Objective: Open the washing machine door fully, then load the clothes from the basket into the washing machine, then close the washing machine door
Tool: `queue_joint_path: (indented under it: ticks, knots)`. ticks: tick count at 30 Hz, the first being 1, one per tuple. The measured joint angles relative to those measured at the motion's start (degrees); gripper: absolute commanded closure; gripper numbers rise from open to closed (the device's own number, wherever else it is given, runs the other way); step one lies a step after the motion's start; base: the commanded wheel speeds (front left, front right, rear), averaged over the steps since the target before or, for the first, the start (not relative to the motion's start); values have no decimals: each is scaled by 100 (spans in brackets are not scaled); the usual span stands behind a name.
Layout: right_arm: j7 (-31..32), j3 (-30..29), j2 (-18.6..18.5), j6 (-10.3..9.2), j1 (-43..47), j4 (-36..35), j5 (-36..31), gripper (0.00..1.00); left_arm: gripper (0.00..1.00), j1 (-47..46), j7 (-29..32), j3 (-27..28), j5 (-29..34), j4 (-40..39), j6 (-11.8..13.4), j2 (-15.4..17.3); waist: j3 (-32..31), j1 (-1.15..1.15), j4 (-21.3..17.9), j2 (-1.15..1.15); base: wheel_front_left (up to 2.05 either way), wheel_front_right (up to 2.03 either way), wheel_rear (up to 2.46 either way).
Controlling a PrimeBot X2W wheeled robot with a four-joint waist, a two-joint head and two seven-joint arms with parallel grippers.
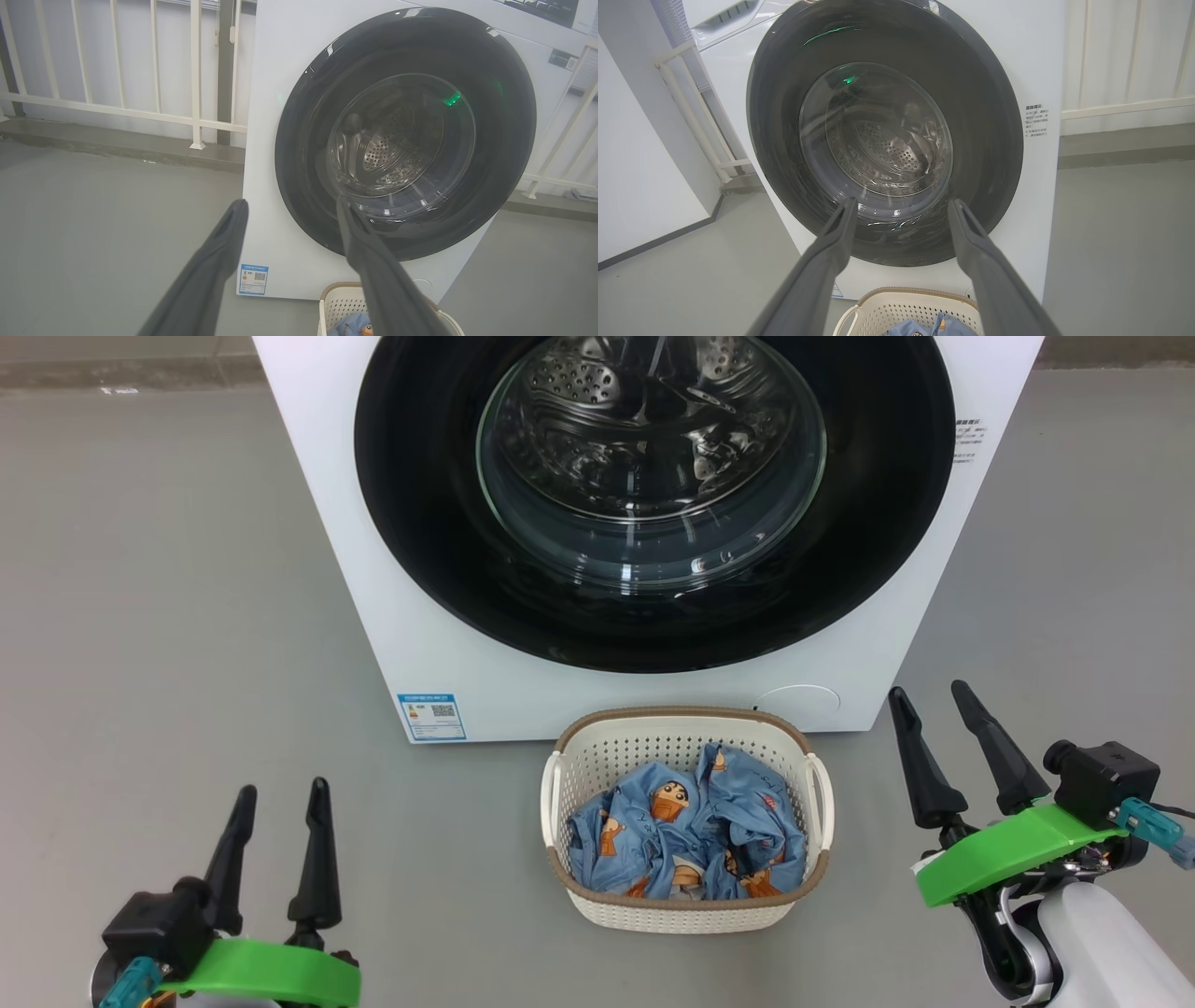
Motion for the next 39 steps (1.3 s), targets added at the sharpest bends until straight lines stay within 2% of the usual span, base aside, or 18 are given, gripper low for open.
queue_joint_path:
  ticks: [39]
  knots:
    - [0, -109, 59, 1, 0, 144, -159, 0, 0, -65, 0, 107, -27, 63, 51, -2, -23, 0, 7, 0, 1, 1, -1]
